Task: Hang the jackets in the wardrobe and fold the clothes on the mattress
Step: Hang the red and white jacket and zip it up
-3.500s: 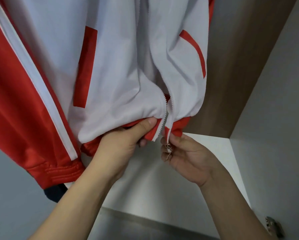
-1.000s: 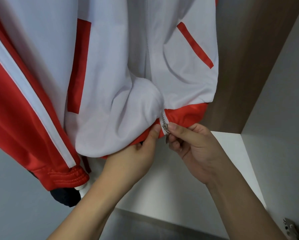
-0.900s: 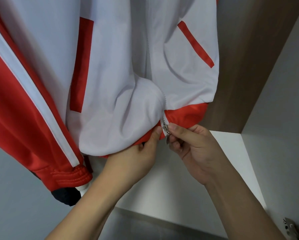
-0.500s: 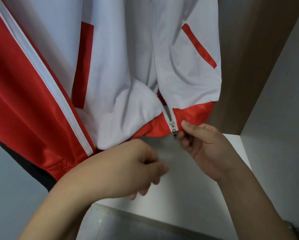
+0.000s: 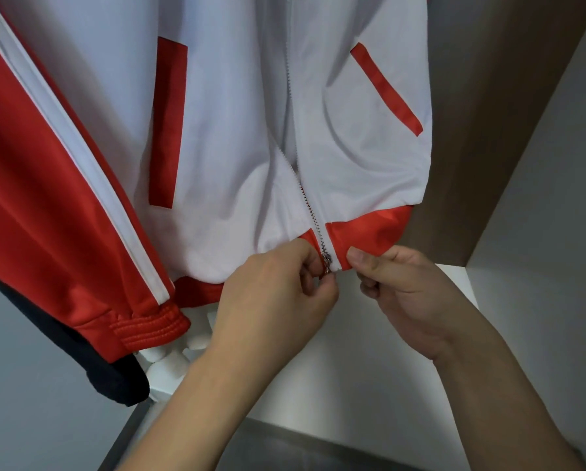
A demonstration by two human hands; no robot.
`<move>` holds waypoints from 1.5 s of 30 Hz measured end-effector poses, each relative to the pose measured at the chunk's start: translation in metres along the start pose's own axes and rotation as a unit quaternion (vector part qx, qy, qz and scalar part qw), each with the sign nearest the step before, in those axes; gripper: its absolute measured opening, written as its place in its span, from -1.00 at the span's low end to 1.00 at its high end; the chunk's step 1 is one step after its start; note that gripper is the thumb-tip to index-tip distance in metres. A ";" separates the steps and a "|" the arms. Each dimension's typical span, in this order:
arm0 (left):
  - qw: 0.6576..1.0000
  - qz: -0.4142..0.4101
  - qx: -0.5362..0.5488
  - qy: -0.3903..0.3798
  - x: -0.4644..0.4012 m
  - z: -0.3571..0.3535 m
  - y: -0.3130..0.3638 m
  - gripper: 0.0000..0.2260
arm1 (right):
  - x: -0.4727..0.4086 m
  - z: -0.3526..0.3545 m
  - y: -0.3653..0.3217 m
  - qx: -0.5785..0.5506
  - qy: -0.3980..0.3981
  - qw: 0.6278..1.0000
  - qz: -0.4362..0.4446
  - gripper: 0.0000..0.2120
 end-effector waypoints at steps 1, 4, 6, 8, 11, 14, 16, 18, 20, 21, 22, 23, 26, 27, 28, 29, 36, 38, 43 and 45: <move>1.000 -0.009 -0.004 -0.002 0.001 -0.001 0.001 -0.83 | -0.001 0.000 0.000 -0.001 -0.002 1.000 0.004 -0.58; 0.999 -0.042 -0.017 -0.021 0.001 0.001 0.001 -0.85 | -0.004 0.005 0.003 0.005 0.011 1.000 0.012 -0.54; 0.997 -0.067 -0.039 -0.022 0.000 0.002 0.002 -0.86 | -0.007 0.009 0.006 0.035 0.016 0.999 0.032 -0.42; 0.995 -0.080 -0.061 -0.013 -0.001 0.001 0.003 -0.89 | -0.008 0.009 0.009 0.053 0.000 0.997 0.052 -0.70; 0.991 -0.081 -0.109 0.001 -0.007 -0.005 0.009 -0.85 | -0.013 0.009 0.012 0.090 0.022 0.993 0.073 -0.82; 0.985 -0.069 -0.155 0.009 -0.026 -0.010 0.013 -0.79 | -0.018 0.006 0.016 0.098 0.077 0.989 0.085 -0.67; 0.980 -0.058 -0.190 0.002 -0.038 -0.015 0.014 -0.79 | -0.018 0.001 0.021 0.056 0.098 0.992 0.059 -0.65; 0.975 -0.076 -0.210 -0.008 -0.045 -0.020 0.017 -0.81 | -0.017 -0.005 0.026 -0.012 0.083 0.996 0.015 -0.73; 0.972 -0.112 -0.206 -0.014 -0.048 -0.022 0.022 -0.85 | -0.016 -0.008 0.024 -0.039 0.055 0.998 0.007 -0.82; 0.971 -0.130 -0.201 -0.019 -0.049 -0.022 0.025 -0.86 | -0.017 -0.007 0.024 -0.046 0.045 0.998 0.016 -0.81; 0.967 -0.150 -0.203 -0.020 -0.051 -0.022 0.028 -0.87 | -0.019 -0.006 0.023 -0.050 0.041 0.998 0.027 -0.76; 0.962 -0.168 -0.216 -0.011 -0.055 -0.021 0.031 -0.88 | -0.020 -0.004 0.021 -0.050 0.046 0.997 0.038 -0.73; 0.945 -0.180 -0.266 0.069 -0.076 -0.006 0.036 -0.92 | -0.023 0.004 0.025 0.009 0.068 0.996 0.060 -0.81; 0.939 -0.178 -0.275 0.100 -0.086 0.000 0.037 -0.93 | -0.024 0.006 0.027 0.043 0.079 0.994 0.059 -0.82; 0.935 -0.180 -0.280 0.124 -0.096 0.005 0.037 -0.90 | -0.024 0.010 0.030 0.071 0.096 0.992 0.047 -0.80; 0.931 -0.188 -0.285 0.128 -0.103 0.008 0.037 -0.87 | -0.026 0.013 0.034 0.090 0.112 0.989 0.033 -0.74; 0.927 -0.253 -0.273 0.042 -0.081 -0.014 0.043 -0.80 | -0.025 0.017 0.011 0.309 0.268 0.907 0.104 -0.21; 0.933 -0.243 -0.261 0.052 -0.081 -0.011 0.049 -0.79 | -0.021 0.000 -0.011 0.283 0.240 0.910 0.187 -0.39; 0.927 -0.250 -0.268 0.080 -0.090 0.005 0.070 -0.81 | -0.021 -0.037 -0.038 0.277 0.216 0.884 0.308 -0.78; 0.917 -0.255 -0.288 0.104 -0.101 0.014 0.077 -0.82 | -0.023 -0.036 -0.040 0.301 0.235 0.863 0.330 -0.60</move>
Point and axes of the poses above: each hand's wrist, its own x-axis away from the middle knuckle, its own z-axis out of the back of the hand, y = z × x, the point moved 3 cm from there along -x, towards the middle knuckle, and after that the axes turned 14 degrees about y, right-handed, at the moved point
